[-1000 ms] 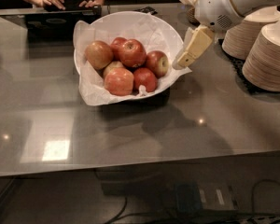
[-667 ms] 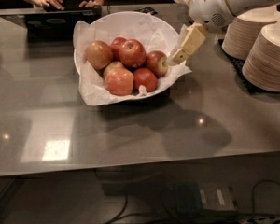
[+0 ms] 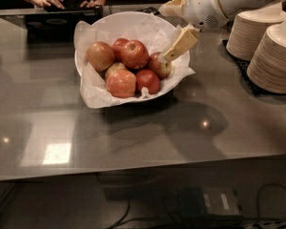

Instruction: Pick apple from white bowl

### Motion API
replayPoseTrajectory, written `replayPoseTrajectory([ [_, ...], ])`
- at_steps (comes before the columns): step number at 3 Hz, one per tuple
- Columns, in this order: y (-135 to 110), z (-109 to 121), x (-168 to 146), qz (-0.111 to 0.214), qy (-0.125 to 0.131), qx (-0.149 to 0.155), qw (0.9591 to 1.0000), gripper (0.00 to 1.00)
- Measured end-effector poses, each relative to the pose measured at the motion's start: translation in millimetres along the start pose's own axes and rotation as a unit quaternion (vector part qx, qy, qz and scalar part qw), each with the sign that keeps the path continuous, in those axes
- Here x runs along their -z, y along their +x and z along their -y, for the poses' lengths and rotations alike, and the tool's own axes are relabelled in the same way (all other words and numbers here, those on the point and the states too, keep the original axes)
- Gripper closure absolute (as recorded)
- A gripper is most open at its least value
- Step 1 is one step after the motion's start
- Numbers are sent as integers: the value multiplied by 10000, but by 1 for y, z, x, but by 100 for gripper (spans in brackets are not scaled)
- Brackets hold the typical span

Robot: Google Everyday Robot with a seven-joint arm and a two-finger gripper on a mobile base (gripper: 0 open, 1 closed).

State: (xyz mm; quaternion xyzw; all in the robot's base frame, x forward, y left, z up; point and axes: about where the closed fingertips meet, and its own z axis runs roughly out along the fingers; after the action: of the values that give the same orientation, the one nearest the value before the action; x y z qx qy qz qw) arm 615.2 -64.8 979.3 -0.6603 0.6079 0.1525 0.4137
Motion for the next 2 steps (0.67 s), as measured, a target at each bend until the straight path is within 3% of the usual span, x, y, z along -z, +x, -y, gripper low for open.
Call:
replayPoseTrajectory([
  [2,-9,-3,-28,96,-355,113,9993,24],
])
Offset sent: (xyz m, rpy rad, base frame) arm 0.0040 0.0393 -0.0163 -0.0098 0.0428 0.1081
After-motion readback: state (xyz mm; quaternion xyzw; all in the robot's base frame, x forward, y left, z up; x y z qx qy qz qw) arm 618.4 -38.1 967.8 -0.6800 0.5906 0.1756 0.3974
